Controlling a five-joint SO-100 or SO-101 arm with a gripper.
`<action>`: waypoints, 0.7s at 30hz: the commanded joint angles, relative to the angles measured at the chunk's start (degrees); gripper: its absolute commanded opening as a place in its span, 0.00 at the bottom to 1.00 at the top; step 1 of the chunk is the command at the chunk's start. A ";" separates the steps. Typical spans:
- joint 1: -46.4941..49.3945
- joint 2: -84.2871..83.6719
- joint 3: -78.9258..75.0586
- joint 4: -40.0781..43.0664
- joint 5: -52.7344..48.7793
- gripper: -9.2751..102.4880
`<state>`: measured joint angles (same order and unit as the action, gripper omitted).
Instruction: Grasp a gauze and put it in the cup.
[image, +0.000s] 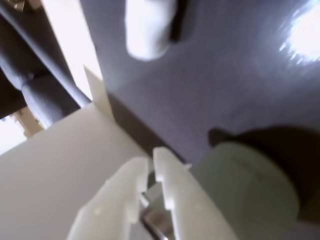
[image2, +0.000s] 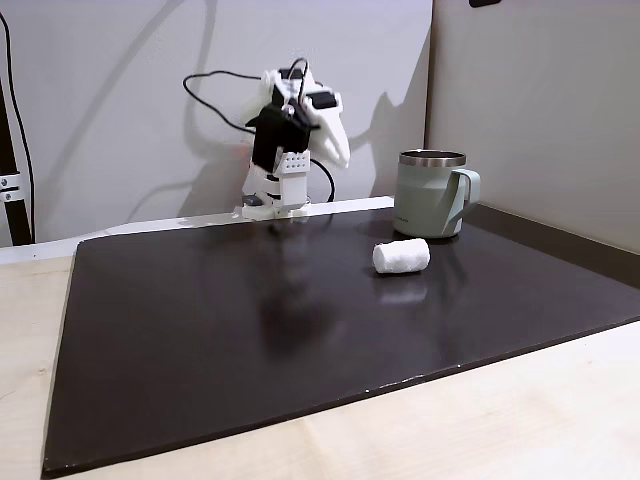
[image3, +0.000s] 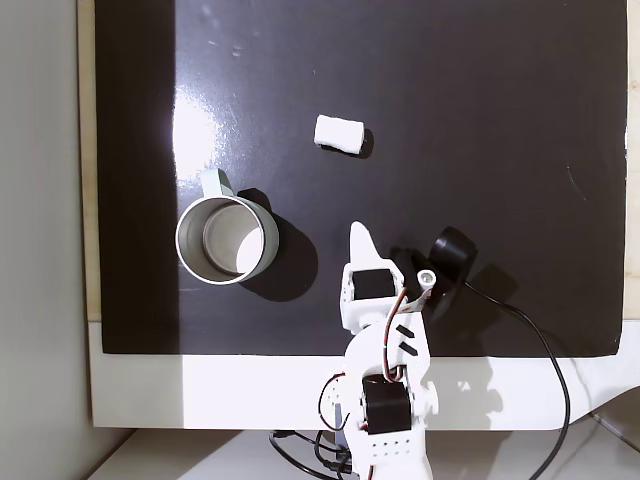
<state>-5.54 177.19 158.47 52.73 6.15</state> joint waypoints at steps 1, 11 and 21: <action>-1.05 -7.21 -10.46 1.41 1.85 0.08; -4.39 -38.23 -34.28 7.91 11.34 0.12; -10.63 -62.93 -50.62 13.71 18.72 0.31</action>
<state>-15.64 120.41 115.49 64.60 22.94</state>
